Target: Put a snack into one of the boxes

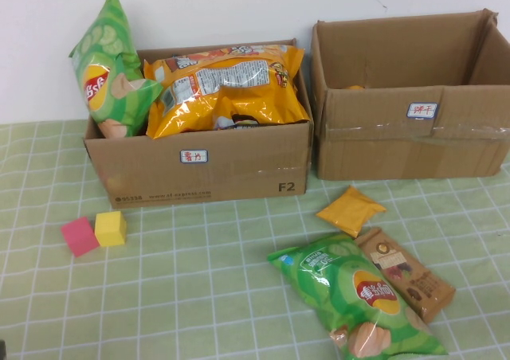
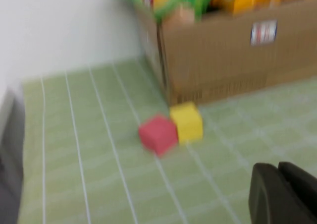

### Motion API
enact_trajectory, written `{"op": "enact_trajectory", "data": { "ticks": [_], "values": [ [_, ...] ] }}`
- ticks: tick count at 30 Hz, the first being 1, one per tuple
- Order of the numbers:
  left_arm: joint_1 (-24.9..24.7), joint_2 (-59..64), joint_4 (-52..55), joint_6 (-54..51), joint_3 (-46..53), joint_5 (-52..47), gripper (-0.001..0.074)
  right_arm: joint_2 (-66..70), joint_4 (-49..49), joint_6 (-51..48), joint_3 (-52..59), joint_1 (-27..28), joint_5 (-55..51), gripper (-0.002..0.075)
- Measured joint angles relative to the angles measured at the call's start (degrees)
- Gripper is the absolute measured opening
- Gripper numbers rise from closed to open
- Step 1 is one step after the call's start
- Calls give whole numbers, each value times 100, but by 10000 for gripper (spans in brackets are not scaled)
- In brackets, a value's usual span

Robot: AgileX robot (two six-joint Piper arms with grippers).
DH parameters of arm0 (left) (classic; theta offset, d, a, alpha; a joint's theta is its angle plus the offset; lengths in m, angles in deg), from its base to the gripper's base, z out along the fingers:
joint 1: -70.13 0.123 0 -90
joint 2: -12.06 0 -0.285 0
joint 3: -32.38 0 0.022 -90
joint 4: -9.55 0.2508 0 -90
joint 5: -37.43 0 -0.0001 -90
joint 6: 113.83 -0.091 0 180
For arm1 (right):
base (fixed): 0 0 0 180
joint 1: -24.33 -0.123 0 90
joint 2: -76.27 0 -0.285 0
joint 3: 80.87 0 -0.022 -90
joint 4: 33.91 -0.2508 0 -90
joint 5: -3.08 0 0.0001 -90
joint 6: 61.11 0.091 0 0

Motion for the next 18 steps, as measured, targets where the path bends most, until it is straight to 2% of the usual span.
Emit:
{"op": "enact_trajectory", "data": {
  "ticks": [3,9,18],
  "values": [
    [449,-277,-1059,-1262,408,181,0,0,-13,0,0,0,0,0],
    [1042,-628,-2170,-1826,648,19,0,0,-25,0,0,0,-22,0],
    [1124,-641,-2235,-2185,637,-72,0,0,-25,0,12,-2,-30,0]
  ]
}}
